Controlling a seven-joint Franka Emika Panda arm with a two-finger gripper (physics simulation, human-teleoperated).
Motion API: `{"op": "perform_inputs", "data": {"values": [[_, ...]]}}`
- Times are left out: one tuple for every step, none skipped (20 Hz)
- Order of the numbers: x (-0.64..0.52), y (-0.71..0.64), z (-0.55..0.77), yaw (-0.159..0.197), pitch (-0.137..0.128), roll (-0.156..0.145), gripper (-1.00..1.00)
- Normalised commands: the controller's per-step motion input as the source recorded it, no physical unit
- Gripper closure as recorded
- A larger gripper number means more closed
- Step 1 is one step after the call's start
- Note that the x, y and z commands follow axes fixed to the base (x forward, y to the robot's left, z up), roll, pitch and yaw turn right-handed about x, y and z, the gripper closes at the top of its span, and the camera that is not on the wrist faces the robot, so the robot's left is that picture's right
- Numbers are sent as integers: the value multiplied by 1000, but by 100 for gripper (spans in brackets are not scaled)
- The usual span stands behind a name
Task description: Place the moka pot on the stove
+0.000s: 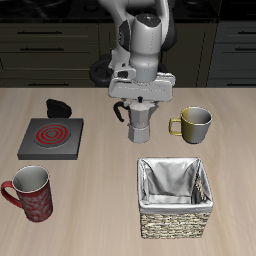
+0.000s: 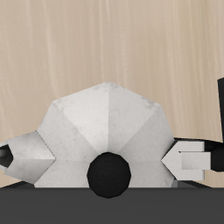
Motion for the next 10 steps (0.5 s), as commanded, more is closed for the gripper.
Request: {"op": "perform_inputs", "data": {"values": [[72,-242,253,7,-21,0,100],[12,-84,94,0,4,11,100],[58,-353,388,-68,39,133,100],[6,-260,323,-8,-20,20,100],[-44,-87,145,42,-24,29,100],[-74,-304,390,59,-67,28,100],[-6,-340,328,5,9,18,100],[-40,-291,383,81,-35,53,100],[-49,-356,324,23,5,71,100],[-71,-477,503,75,-58,-83,100]]}}
